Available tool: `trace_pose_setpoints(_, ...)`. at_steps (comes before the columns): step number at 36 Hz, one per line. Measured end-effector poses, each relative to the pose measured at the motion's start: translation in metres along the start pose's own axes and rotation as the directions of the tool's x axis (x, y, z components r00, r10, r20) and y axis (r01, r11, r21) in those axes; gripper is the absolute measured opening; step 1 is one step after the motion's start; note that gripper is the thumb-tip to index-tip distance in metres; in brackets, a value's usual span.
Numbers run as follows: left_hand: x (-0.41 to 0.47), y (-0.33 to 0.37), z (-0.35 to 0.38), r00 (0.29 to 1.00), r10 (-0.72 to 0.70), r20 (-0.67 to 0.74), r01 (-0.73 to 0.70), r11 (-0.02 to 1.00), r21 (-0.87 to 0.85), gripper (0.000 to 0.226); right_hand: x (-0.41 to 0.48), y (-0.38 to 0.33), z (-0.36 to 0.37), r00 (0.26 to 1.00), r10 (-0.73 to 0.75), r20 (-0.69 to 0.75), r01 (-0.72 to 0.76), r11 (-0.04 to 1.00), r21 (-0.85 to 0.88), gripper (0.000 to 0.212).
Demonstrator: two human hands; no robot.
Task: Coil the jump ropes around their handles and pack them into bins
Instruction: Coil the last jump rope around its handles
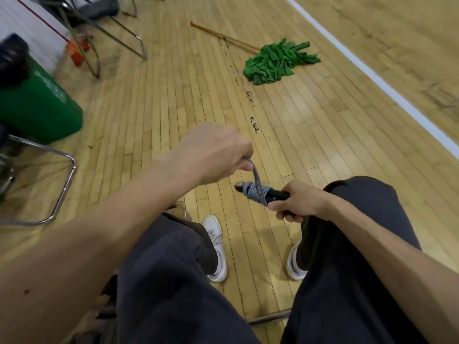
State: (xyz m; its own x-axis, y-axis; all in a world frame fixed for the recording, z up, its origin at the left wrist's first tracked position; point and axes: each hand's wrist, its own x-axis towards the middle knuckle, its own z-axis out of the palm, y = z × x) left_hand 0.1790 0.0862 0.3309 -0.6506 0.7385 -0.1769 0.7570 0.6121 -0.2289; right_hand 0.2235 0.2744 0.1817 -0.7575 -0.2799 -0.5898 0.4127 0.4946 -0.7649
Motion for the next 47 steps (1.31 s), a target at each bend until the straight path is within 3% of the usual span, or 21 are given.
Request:
trace_pose_setpoints(4,0.012,-0.001,-0.005,0.999,0.025,0.027,-0.027,0.998,0.056,0.044,-0.011,-0.002,0.005,0.978,0.027,0.206,0.002,0.99,-0.138,0.019)
trace_pose_setpoints(9,0.03,0.002,0.003,0.992,-0.013,0.126,0.038,0.98,-0.197,0.037,-0.019,-0.006,0.012,0.896,0.037,0.441,0.046,0.983,-0.178,0.015)
trace_pose_setpoints(17,0.047,0.004,0.035,0.971,-0.097,0.221,0.205,0.813,-0.544,0.018,-0.029,-0.002,0.008,0.812,-0.132,0.568,0.192,0.98,-0.046,0.015)
trace_pose_setpoints(29,0.025,-0.008,0.082,0.901,-0.105,0.42,0.41,0.515,-0.752,0.022,-0.039,-0.006,0.001,0.782,-0.371,0.5,0.318,0.928,0.192,0.002)
trace_pose_setpoints(33,0.014,-0.014,0.103,0.876,-0.055,0.479,0.452,0.44,-0.776,0.028,-0.04,-0.008,0.0,0.771,-0.468,0.433,0.356,0.879,0.317,0.02)
trace_pose_setpoints(34,0.009,-0.012,0.104,0.868,-0.036,0.495,0.454,0.459,-0.763,0.025,-0.039,-0.009,-0.001,0.772,-0.487,0.408,0.369,0.866,0.337,0.022)
trace_pose_setpoints(36,0.004,-0.011,0.113,0.868,-0.044,0.495,0.457,0.46,-0.761,0.01,-0.039,-0.01,-0.001,0.788,-0.501,0.358,0.37,0.85,0.374,0.016)
trace_pose_setpoints(39,-0.007,0.005,0.112,0.853,-0.066,0.518,0.492,0.432,-0.755,0.033,-0.039,-0.011,0.0,0.829,-0.483,0.281,0.364,0.848,0.386,0.011)
trace_pose_setpoints(41,-0.011,0.01,0.118,0.859,-0.06,0.509,0.487,0.404,-0.775,0.028,-0.038,-0.011,0.001,0.859,-0.46,0.226,0.361,0.855,0.372,0.01)
trace_pose_setpoints(43,-0.013,0.015,0.12,0.863,-0.08,0.499,0.492,0.354,-0.795,0.022,-0.037,-0.011,0.002,0.886,-0.434,0.164,0.355,0.861,0.364,0.024)
trace_pose_setpoints(47,-0.016,0.027,0.125,0.864,-0.09,0.495,0.499,0.286,-0.818,0.043,-0.034,-0.011,0.002,0.918,-0.398,0.007,0.356,0.83,0.429,0.015)
